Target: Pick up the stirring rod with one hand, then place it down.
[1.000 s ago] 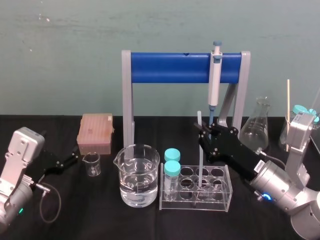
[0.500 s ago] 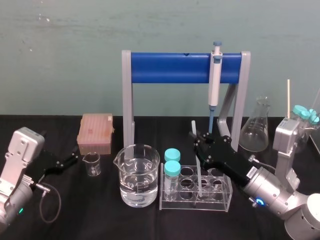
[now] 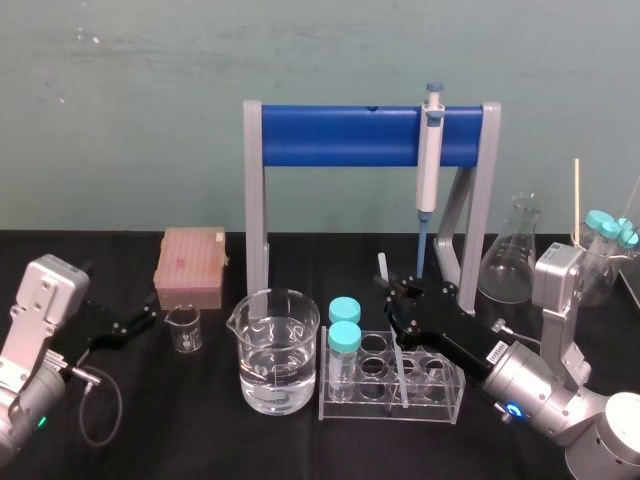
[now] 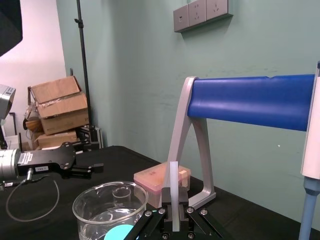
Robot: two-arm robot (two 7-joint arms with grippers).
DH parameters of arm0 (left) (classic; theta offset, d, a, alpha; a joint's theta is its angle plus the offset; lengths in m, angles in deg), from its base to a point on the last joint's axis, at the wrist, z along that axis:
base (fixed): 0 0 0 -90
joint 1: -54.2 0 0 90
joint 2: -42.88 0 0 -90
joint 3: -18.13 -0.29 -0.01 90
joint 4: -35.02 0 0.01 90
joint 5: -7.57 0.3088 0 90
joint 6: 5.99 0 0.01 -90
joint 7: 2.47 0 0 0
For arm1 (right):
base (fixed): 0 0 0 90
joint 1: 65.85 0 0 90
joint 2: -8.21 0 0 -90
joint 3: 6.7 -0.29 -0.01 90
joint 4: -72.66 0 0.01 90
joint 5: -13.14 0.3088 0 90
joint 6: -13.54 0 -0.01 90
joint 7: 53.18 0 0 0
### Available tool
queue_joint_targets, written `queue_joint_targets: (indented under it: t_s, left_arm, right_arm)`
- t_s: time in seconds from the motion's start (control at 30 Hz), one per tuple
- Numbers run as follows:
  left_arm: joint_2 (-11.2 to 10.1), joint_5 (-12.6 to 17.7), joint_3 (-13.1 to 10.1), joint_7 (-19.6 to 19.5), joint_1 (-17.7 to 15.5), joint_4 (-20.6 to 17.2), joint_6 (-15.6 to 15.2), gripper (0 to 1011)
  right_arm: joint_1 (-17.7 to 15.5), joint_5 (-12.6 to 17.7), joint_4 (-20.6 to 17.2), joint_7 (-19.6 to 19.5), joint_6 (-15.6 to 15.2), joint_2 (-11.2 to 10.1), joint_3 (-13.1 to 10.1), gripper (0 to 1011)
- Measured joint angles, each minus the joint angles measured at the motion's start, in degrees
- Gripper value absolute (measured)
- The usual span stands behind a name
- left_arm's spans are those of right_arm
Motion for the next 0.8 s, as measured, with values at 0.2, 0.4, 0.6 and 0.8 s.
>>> queue_joint_targets:
  t_s: [0.2,0.4,0.6,0.8]
  left_arm:
    - [0.00,0.00,0.00,0.00,0.00,0.00,0.00,1000]
    - [0.00,0.00,0.00,0.00,0.00,0.00,0.00,1000]
    - [0.00,0.00,0.00,0.00,0.00,0.00,0.00,1000]
    - [0.00,0.00,0.00,0.00,0.00,0.00,0.00,1000]
  right_arm:
    - [0.00,0.03,0.00,0.03,0.00,-0.01,-0.02,69]
    - [-0.01,0.18,-0.02,0.07,0.00,-0.04,-0.05,79]
    - [-0.03,0.26,-0.04,0.12,0.02,-0.06,-0.05,242]
    - [-0.03,0.30,-0.07,0.18,0.05,-0.09,-0.05,438]
